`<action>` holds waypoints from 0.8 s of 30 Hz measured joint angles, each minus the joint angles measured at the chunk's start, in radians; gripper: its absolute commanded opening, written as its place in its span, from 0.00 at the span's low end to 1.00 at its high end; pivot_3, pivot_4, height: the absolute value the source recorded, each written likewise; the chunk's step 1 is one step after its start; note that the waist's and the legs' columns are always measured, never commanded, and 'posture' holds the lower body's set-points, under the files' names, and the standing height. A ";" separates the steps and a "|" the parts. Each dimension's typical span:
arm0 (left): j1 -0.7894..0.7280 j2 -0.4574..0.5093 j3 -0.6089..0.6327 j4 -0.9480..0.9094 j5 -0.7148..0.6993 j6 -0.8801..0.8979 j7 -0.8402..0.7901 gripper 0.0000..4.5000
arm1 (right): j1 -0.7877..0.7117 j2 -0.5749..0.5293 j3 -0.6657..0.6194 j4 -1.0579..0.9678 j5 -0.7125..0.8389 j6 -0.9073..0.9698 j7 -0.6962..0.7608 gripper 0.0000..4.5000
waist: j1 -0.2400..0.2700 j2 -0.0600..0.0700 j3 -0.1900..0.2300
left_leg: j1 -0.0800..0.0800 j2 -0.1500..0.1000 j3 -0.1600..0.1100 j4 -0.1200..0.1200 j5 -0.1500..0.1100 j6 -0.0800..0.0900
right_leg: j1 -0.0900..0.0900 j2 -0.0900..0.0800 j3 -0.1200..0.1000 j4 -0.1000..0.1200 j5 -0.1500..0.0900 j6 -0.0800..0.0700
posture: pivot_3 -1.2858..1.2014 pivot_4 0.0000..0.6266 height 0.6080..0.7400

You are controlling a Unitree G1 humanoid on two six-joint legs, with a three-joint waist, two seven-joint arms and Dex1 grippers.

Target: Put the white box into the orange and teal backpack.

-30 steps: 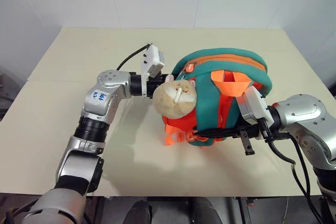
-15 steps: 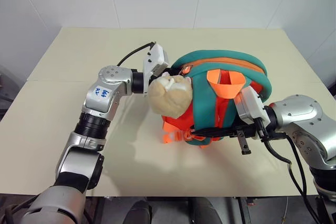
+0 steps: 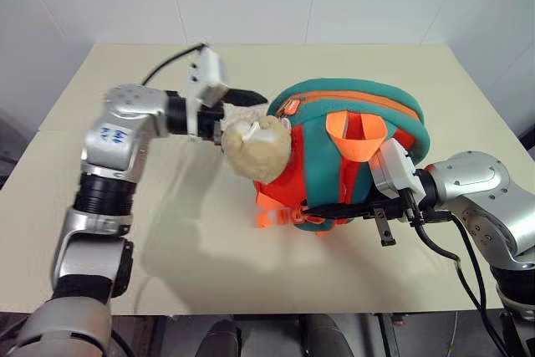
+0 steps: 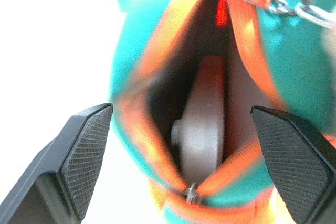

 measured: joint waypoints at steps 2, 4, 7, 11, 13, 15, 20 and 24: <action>0.007 0.030 0.013 -0.002 -0.009 0.006 -0.020 1.00 | 0.000 0.000 0.000 0.000 0.000 0.000 0.000 0.12 | 0.002 0.000 0.000 | 0.000 0.000 0.000 0.000 0.000 0.000 | 0.000 0.000 0.000 0.000 0.000 0.000 | 0.52 0.24 1.00; 0.023 0.047 0.026 -0.014 -0.025 0.021 -0.031 1.00 | 0.000 0.000 0.000 0.000 0.000 0.000 0.000 0.12 | 0.007 0.000 0.000 | 0.000 0.000 -0.001 0.000 0.000 0.001 | 0.001 0.000 0.000 0.000 0.000 0.000 | 0.52 0.24 1.00; 0.062 0.083 0.050 -0.079 -0.065 0.075 -0.037 1.00 | 0.000 0.000 0.000 0.001 -0.001 0.000 0.000 0.12 | 0.003 0.000 0.000 | 0.000 0.000 -0.001 0.000 -0.001 0.002 | 0.001 0.000 0.000 0.000 0.000 0.000 | 0.52 0.24 1.00; 0.100 0.107 0.092 -0.216 -0.139 0.166 -0.015 1.00 | 0.000 0.000 0.000 0.003 -0.003 -0.001 0.002 0.12 | 0.001 0.000 0.000 | 0.000 0.000 0.000 0.000 -0.001 0.002 | 0.001 0.000 0.000 0.000 0.000 0.000 | 0.52 0.24 1.00; 0.115 0.109 0.112 -0.271 -0.169 0.200 0.003 1.00 | 0.000 0.000 0.000 0.004 -0.005 -0.002 0.003 0.12 | 0.002 0.000 0.000 | 0.000 0.000 -0.001 0.000 -0.001 0.002 | 0.001 0.000 0.000 0.000 0.000 0.000 | 0.52 0.24 1.00; 0.125 0.112 0.135 -0.320 -0.214 0.252 0.028 1.00 | 0.000 0.000 0.000 0.005 -0.006 -0.002 0.006 0.12 | 0.002 0.000 0.000 | 0.000 0.000 -0.001 0.001 -0.001 0.002 | 0.001 0.000 0.000 0.001 0.000 0.000 | 0.52 0.24 1.00; 0.166 0.148 0.230 -0.497 -0.390 0.430 0.109 1.00 | 0.000 0.000 0.000 0.006 -0.007 -0.004 0.012 0.12 | 0.000 0.000 0.000 | 0.000 0.000 -0.001 0.000 -0.001 0.002 | 0.001 0.000 0.000 0.000 0.000 0.000 | 0.52 0.24 1.00; 0.199 0.164 0.247 -0.579 -0.479 0.509 0.176 1.00 | 0.001 0.000 0.000 0.006 -0.007 -0.006 0.015 0.12 | 0.002 0.000 0.000 | 0.000 0.000 -0.001 0.001 -0.001 0.002 | 0.001 0.000 0.000 0.001 0.000 0.000 | 0.52 0.24 1.00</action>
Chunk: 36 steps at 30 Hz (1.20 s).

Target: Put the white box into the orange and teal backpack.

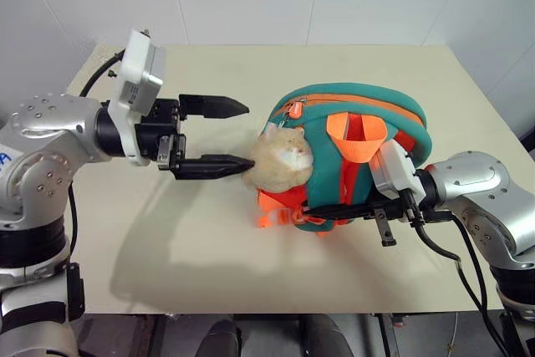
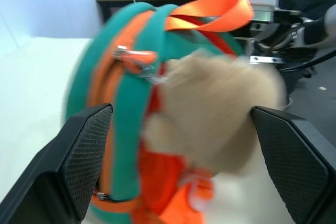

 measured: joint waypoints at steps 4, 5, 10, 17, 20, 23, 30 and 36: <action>0.001 0.003 0.012 -0.050 -0.065 0.041 0.054 1.00 | -0.001 0.004 0.000 0.002 0.000 0.000 0.000 0.12 | 0.000 0.000 0.000 | 0.001 0.000 0.000 0.000 0.000 0.000 | 0.000 0.000 0.000 0.000 0.000 0.000 | 0.52 0.24 1.00; 0.003 0.004 0.012 -0.061 -0.068 0.043 0.065 1.00 | -0.002 0.005 0.002 0.004 0.000 0.000 0.001 0.12 | 0.000 0.000 0.000 | 0.001 0.000 0.000 0.000 0.000 0.000 | 0.000 0.000 0.000 0.000 0.000 0.000 | 0.52 0.24 1.00; 0.030 0.007 -0.015 -0.061 -0.058 0.037 0.108 1.00 | -0.008 0.010 0.007 0.008 -0.001 -0.004 0.003 0.12 | -0.001 0.000 0.000 | 0.001 0.000 0.000 0.000 0.000 0.000 | 0.000 0.000 0.001 -0.001 0.000 0.000 | 0.52 0.24 1.00; 0.033 0.037 -0.110 -0.060 -0.020 0.029 0.110 1.00 | -0.019 0.018 0.012 0.024 -0.010 -0.012 0.003 0.12 | 0.000 0.000 0.000 | 0.001 0.000 0.000 -0.001 0.000 0.000 | 0.001 0.000 0.001 -0.002 0.000 0.000 | 0.52 0.24 1.00; 0.031 0.040 -0.122 -0.060 -0.022 0.028 0.103 0.96 | -0.021 0.020 0.012 0.025 -0.013 -0.012 0.003 0.12 | 0.000 0.000 0.000 | 0.001 0.000 0.000 -0.001 0.000 0.000 | 0.001 0.000 0.001 -0.002 0.000 0.000 | 0.52 0.24 1.00; 0.025 0.040 -0.129 -0.057 -0.023 0.029 0.100 0.80 | -0.023 0.026 0.012 0.026 -0.018 -0.012 0.002 0.12 | 0.000 0.000 0.000 | 0.001 0.000 0.000 -0.001 0.000 0.000 | 0.001 0.000 0.001 -0.002 0.000 0.000 | 0.52 0.24 1.00; -0.008 0.026 -0.154 -0.017 -0.022 0.030 0.112 0.34 | -0.030 0.032 0.013 0.029 -0.023 -0.012 0.000 0.12 | -0.001 0.000 0.000 | 0.001 0.000 0.000 -0.001 0.000 0.000 | 0.001 0.000 0.001 -0.002 0.000 0.000 | 0.52 0.24 1.00; -0.019 0.036 -0.162 0.002 -0.020 0.026 0.097 0.09 | -0.030 0.033 0.013 0.029 -0.023 -0.012 -0.001 0.12 | 0.000 0.000 0.000 | 0.001 0.000 0.000 -0.001 0.000 0.000 | 0.001 0.000 0.001 -0.002 0.000 0.000 | 0.52 0.24 1.00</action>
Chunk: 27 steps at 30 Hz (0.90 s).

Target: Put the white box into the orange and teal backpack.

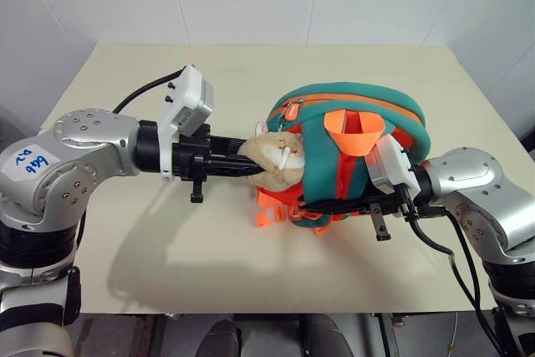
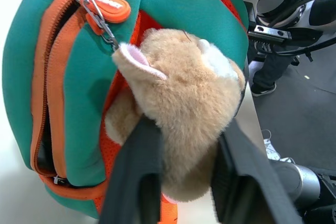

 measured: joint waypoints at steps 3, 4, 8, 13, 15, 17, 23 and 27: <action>-0.032 0.016 0.000 0.041 0.005 -0.008 -0.021 0.07 | 0.002 0.002 0.000 0.000 0.002 0.000 -0.008 0.12 | 0.000 0.000 0.000 | 0.000 0.000 0.000 0.000 0.000 0.000 | 0.000 0.000 0.000 -0.001 0.000 0.000 | 0.52 0.24 1.00; -0.039 0.026 0.001 0.055 0.010 -0.016 -0.032 0.07 | 0.005 0.004 -0.001 0.000 0.003 0.001 -0.011 0.12 | -0.001 0.000 0.000 | 0.000 0.000 0.000 0.000 0.000 0.000 | 0.000 0.000 0.000 0.000 0.000 0.000 | 0.52 0.24 1.00; -0.063 0.066 0.001 0.128 0.050 -0.059 -0.077 0.07 | 0.033 0.012 -0.006 0.009 0.017 0.001 -0.021 0.12 | -0.001 0.000 0.000 | 0.000 0.000 0.000 0.000 0.000 0.000 | 0.000 0.000 0.000 0.000 0.000 0.000 | 0.52 0.24 1.00; -0.111 0.082 0.002 0.212 0.084 -0.102 -0.107 0.07 | 0.049 0.049 -0.043 0.010 0.060 0.008 -0.062 0.12 | -0.001 0.000 0.000 | 0.000 0.000 0.000 0.000 0.000 0.000 | 0.000 0.000 0.000 0.001 0.000 0.000 | 0.52 0.24 1.00; -0.117 0.084 0.002 0.229 0.093 -0.115 -0.118 0.07 | 0.054 0.061 -0.055 0.012 0.081 0.018 -0.082 0.12 | -0.002 0.000 0.000 | 0.000 0.000 0.000 0.000 0.000 0.000 | 0.000 0.000 0.000 0.001 0.000 0.000 | 0.52 0.24 1.00; -0.123 0.085 0.002 0.257 0.109 -0.127 -0.129 0.07 | 0.058 0.082 -0.074 0.015 0.102 0.019 -0.102 0.12 | -0.002 0.000 0.000 | 0.000 0.000 0.000 0.000 0.000 0.000 | 0.000 0.000 0.000 0.001 0.000 0.000 | 0.52 0.24 1.00; -0.149 0.093 0.002 0.306 0.143 -0.153 -0.155 0.07 | 0.084 0.111 -0.114 0.015 0.143 0.019 -0.144 0.12 | -0.002 0.000 0.000 | 0.000 0.000 0.000 0.000 0.000 0.000 | 0.000 0.000 0.000 0.001 0.000 0.000 | 0.52 0.24 1.00; -0.149 0.114 0.002 0.350 0.171 -0.173 -0.182 0.07 | 0.103 0.138 -0.145 0.015 0.178 0.019 -0.181 0.12 | -0.007 0.000 0.000 | 0.000 0.000 0.000 0.000 0.000 0.000 | 0.000 0.000 0.000 0.001 0.000 0.000 | 0.52 0.24 1.00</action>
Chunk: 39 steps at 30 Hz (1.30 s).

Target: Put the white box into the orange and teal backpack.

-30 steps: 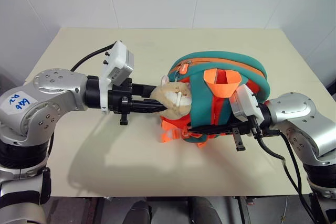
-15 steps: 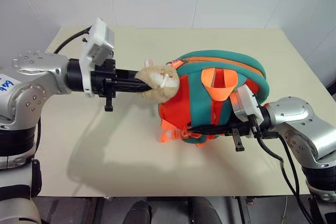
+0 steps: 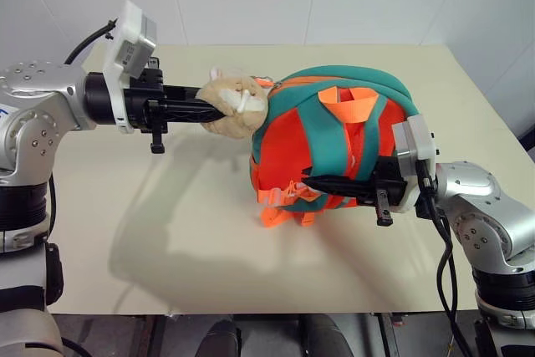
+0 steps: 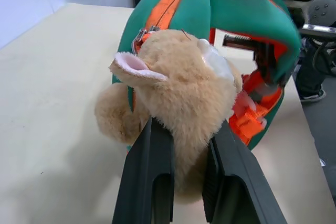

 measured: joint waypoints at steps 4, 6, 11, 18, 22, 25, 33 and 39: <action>0.000 0.014 -0.002 0.035 0.023 -0.024 -0.041 0.07 | 0.016 0.001 -0.015 0.000 0.010 0.000 -0.013 0.12 | -0.002 0.000 0.000 | 0.000 0.000 0.000 0.000 0.000 0.000 | 0.000 0.000 0.000 0.000 0.000 0.000 | 0.52 0.24 1.00; 0.000 0.015 -0.004 0.055 0.029 -0.035 -0.063 0.07 | 0.019 0.003 -0.015 -0.003 0.011 0.000 -0.017 0.12 | -0.005 0.000 0.000 | 0.000 0.000 0.000 0.000 0.000 0.000 | 0.000 0.000 0.000 0.000 0.000 0.000 | 0.52 0.24 1.00; -0.001 0.028 -0.033 0.132 0.081 -0.085 -0.130 0.07 | 0.043 0.003 -0.015 -0.006 0.012 -0.002 -0.021 0.12 | -0.016 0.000 0.000 | 0.000 0.000 0.000 0.000 0.000 0.000 | 0.000 0.000 0.000 0.001 0.000 0.000 | 0.52 0.24 1.00; -0.032 0.028 -0.079 0.226 0.140 -0.139 -0.228 0.07 | 0.064 0.016 -0.015 -0.023 0.011 -0.004 -0.029 0.12 | -0.017 0.000 0.000 | 0.000 0.000 0.000 0.000 0.000 0.000 | 0.000 0.000 0.000 0.001 0.000 0.000 | 0.52 0.24 1.00; -0.031 0.028 -0.134 0.276 0.197 -0.179 -0.289 0.07 | 0.071 0.016 -0.014 -0.028 0.010 -0.004 -0.029 0.12 | -0.017 0.000 0.000 | 0.000 0.000 0.000 0.001 0.000 0.000 | 0.000 0.000 0.000 0.002 0.000 0.000 | 0.52 0.24 1.00; -0.031 0.028 -0.152 0.300 0.226 -0.202 -0.320 0.07 | 0.071 0.016 -0.013 -0.029 0.009 -0.004 -0.029 0.12 | -0.017 0.000 0.000 | 0.000 0.000 0.000 0.001 0.000 0.000 | 0.000 0.000 0.000 0.002 0.000 0.000 | 0.52 0.24 1.00; -0.031 0.005 -0.245 0.392 0.343 -0.294 -0.390 0.07 | 0.070 0.016 -0.011 -0.029 0.007 -0.004 -0.029 0.12 | -0.016 0.000 0.000 | 0.000 0.000 0.000 0.001 0.000 0.000 | 0.000 0.000 0.000 0.002 0.000 0.000 | 0.52 0.24 1.00; -0.042 -0.061 -0.316 0.476 0.441 -0.376 -0.395 0.07 | 0.065 0.016 -0.002 -0.027 0.003 -0.003 -0.029 0.12 | -0.015 0.000 0.000 | 0.000 0.000 0.000 0.001 0.000 0.000 | 0.000 0.000 0.000 0.002 0.000 0.000 | 0.52 0.24 1.00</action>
